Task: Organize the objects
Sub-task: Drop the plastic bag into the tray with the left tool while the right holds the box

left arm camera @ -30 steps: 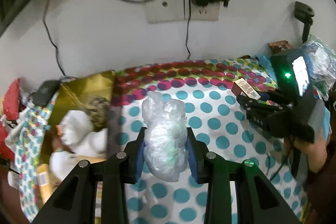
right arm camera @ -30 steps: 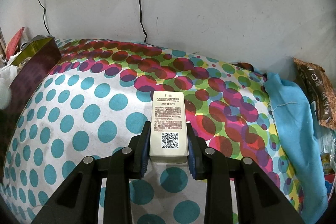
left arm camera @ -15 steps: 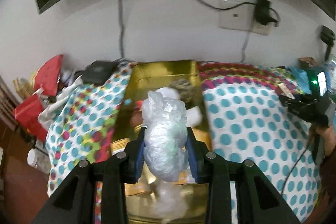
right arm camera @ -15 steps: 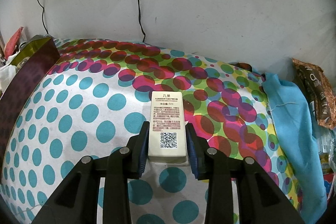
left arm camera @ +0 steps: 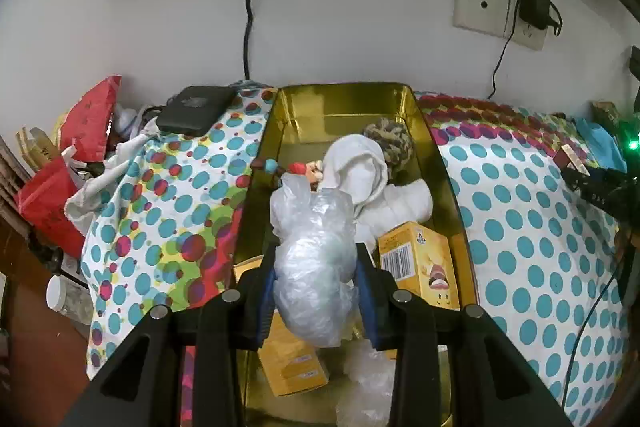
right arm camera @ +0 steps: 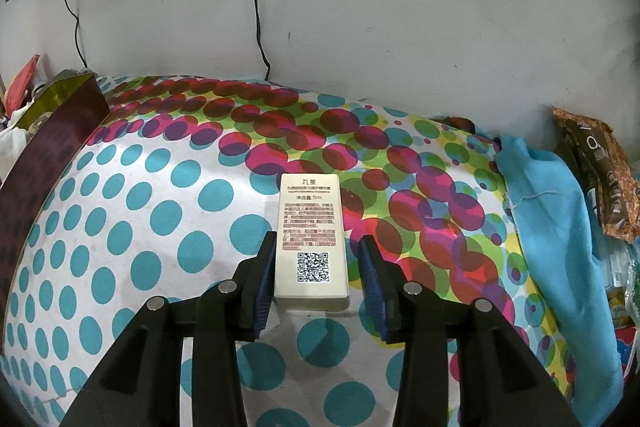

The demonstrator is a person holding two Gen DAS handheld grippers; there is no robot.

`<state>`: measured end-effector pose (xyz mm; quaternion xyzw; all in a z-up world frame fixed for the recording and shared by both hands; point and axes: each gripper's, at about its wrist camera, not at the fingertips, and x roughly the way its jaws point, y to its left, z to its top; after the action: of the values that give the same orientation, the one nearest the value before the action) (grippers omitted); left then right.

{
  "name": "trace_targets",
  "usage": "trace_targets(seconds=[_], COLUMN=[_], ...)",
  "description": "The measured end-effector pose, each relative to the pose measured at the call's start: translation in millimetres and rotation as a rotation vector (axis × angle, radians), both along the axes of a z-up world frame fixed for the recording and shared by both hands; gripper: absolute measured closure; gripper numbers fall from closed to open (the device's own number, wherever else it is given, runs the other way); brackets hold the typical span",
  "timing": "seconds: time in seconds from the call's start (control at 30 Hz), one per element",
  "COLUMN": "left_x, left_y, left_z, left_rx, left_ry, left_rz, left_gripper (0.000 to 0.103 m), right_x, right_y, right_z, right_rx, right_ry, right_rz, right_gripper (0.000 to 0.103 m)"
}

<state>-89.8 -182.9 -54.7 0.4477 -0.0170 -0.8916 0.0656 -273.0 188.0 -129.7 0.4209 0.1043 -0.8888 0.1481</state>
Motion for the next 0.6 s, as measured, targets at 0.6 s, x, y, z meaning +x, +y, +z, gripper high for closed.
trace_targets(seconds=[0.6], left_x=[1.6], left_y=[8.4], left_z=[-16.8], left_rx=[-0.029], left_ry=[-0.028], left_rz=[-0.016], left_gripper=[0.058], right_x=[-1.7], right_y=[0.2], right_z=[1.2], right_rx=[0.015], right_ry=[0.007], right_rz=[-0.003], right_gripper=[0.063])
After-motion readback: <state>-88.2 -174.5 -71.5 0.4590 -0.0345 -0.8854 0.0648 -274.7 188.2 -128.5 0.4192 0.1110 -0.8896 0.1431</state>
